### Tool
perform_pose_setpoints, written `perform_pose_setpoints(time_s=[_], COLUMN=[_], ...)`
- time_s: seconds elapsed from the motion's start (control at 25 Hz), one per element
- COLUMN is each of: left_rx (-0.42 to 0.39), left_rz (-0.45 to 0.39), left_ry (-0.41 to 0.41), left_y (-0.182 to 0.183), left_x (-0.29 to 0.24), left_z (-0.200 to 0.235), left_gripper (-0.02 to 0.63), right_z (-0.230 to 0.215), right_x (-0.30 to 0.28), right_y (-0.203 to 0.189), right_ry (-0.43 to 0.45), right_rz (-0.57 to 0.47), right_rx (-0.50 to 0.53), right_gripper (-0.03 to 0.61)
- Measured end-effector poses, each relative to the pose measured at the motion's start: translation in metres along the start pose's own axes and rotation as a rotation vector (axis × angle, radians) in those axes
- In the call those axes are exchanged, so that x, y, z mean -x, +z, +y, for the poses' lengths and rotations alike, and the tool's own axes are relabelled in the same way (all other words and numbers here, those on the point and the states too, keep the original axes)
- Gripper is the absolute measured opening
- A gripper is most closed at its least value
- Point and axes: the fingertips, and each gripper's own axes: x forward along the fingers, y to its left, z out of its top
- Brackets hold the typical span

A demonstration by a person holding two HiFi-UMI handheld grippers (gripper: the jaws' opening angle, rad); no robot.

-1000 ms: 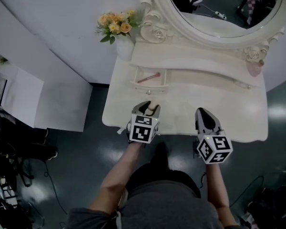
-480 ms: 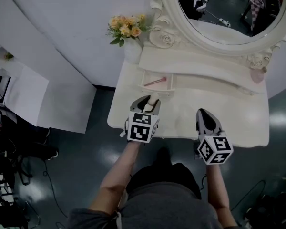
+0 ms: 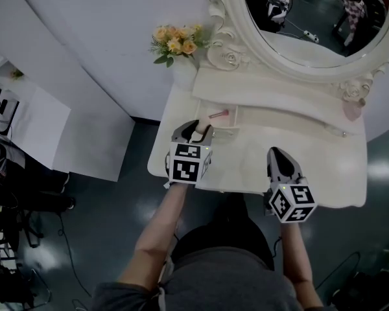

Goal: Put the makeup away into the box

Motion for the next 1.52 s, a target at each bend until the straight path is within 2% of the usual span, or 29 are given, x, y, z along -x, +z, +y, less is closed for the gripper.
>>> perform_pose_setpoints(time_s=[0.72, 1.04, 1.52], left_rx=[0.015, 0.023, -0.023], left_rz=[0.032, 0.084, 0.18], left_ry=[0.119, 0.141, 0.139], left_y=[0.02, 0.011, -0.011], left_x=[-0.051, -0.066, -0.085], left_z=[0.037, 0.043, 0.04], left_gripper=[0.152, 0.152, 0.153], right_z=[-0.027, -0.034, -0.045], right_x=[-0.065, -0.08, -0.084], right_y=[0.029, 0.029, 0.026], right_ry=[0.097, 0.115, 0.114], right_rz=[0.016, 0.035, 0.054], right_rx=[0.017, 0.016, 0.008], right_gripper=[0.012, 0.012, 0.012])
